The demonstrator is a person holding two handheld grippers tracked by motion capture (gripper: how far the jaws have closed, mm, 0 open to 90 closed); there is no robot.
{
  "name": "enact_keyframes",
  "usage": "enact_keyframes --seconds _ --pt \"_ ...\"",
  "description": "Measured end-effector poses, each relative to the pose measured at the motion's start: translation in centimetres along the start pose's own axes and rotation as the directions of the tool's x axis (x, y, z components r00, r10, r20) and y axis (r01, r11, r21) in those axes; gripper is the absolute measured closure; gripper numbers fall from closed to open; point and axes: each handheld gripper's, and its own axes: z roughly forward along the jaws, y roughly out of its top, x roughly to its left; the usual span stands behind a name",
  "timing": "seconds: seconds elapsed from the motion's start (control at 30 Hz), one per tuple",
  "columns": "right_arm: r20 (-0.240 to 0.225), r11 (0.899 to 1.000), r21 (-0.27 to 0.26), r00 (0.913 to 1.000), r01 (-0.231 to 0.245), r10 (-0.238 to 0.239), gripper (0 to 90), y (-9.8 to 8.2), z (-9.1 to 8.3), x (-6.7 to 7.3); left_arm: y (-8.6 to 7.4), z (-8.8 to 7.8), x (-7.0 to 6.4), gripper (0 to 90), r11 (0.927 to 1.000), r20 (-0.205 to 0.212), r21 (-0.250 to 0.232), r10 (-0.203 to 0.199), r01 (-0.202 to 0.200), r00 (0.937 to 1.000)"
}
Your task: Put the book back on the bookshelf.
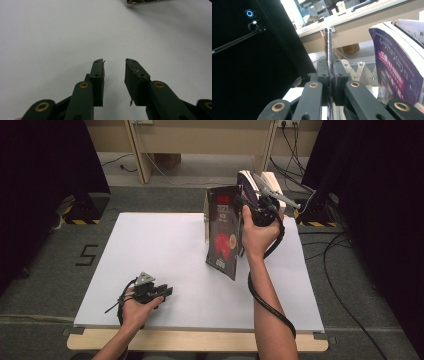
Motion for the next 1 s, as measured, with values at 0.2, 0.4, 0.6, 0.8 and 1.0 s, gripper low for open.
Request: enact_keyframes --seconds 0.2,0.4,0.6,0.8,1.0 --pt "0.005 1.000 0.001 1.0000 0.006 -0.006 87.3 0.5 0.8 0.1 0.0 0.0 0.0 67.7 1.0000 -0.001 -0.002 0.001 -0.001 1.0000" --pt "0.010 1.000 -0.014 0.9999 0.006 -0.005 87.2 1.1 1.6 0.1 0.0 0.0 0.0 67.6 1.0000 0.003 -0.004 0.003 -0.003 1.0000" --pt "0.017 1.000 -0.019 0.9998 0.007 -0.006 87.1 1.6 2.6 -0.1 0.1 -0.1 0.0 67.7 1.0000 0.005 -0.006 0.005 -0.005 1.0000" --pt "0.022 1.000 -0.020 0.9998 -0.002 0.002 87.1 1.9 3.5 -0.2 0.1 -0.1 0.0 67.6 1.0000 0.006 -0.005 0.004 -0.004 1.0000" --pt "0.031 1.000 -0.028 0.9995 0.007 -0.006 87.0 2.1 4.3 0.0 0.0 0.0 0.0 67.6 1.0000 0.006 -0.006 0.004 -0.003 1.0000"
